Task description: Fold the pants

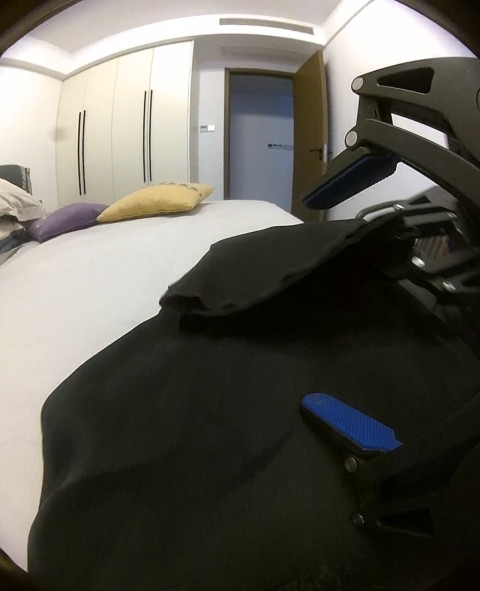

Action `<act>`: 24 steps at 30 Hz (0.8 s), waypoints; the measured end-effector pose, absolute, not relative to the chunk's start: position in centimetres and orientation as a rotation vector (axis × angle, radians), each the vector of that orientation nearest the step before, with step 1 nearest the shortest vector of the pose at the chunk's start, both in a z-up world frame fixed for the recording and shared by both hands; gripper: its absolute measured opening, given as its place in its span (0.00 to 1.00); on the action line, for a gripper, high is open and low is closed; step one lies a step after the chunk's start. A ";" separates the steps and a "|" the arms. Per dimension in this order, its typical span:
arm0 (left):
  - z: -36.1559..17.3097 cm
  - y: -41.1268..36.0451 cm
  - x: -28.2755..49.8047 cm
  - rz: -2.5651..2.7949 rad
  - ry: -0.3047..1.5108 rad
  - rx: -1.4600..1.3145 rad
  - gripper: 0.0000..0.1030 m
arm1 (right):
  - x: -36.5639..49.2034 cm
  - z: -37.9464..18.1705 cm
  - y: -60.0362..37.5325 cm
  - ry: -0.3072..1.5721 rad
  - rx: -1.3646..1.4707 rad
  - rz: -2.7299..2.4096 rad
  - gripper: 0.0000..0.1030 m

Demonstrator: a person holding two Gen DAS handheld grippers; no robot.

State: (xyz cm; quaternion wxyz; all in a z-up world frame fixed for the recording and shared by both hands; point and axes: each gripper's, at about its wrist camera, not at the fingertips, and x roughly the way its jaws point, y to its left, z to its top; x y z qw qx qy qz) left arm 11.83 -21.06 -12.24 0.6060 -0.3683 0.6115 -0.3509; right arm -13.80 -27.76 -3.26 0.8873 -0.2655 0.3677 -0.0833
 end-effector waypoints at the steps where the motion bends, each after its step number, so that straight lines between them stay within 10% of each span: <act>1: -12.3 -21.3 12.1 -0.815 1.416 -0.857 0.98 | -13.9 -3.3 -27.4 0.763 -0.559 -0.167 0.08; 7: -12.2 -21.3 12.1 -0.819 1.454 -0.808 0.86 | -13.9 -3.2 -25.9 0.758 -0.576 -0.131 0.08; 9: -12.3 -21.5 12.0 -0.837 1.487 -0.760 0.44 | -13.9 -3.1 -25.4 0.751 -0.586 -0.116 0.08; 11: -12.6 -21.3 11.6 -0.830 1.515 -0.722 0.28 | -14.0 -3.0 -24.8 0.747 -0.593 -0.101 0.08; 24: -9.6 -15.9 9.7 -0.831 1.416 -0.558 0.06 | -13.5 -3.5 -21.0 0.750 -0.627 0.035 0.08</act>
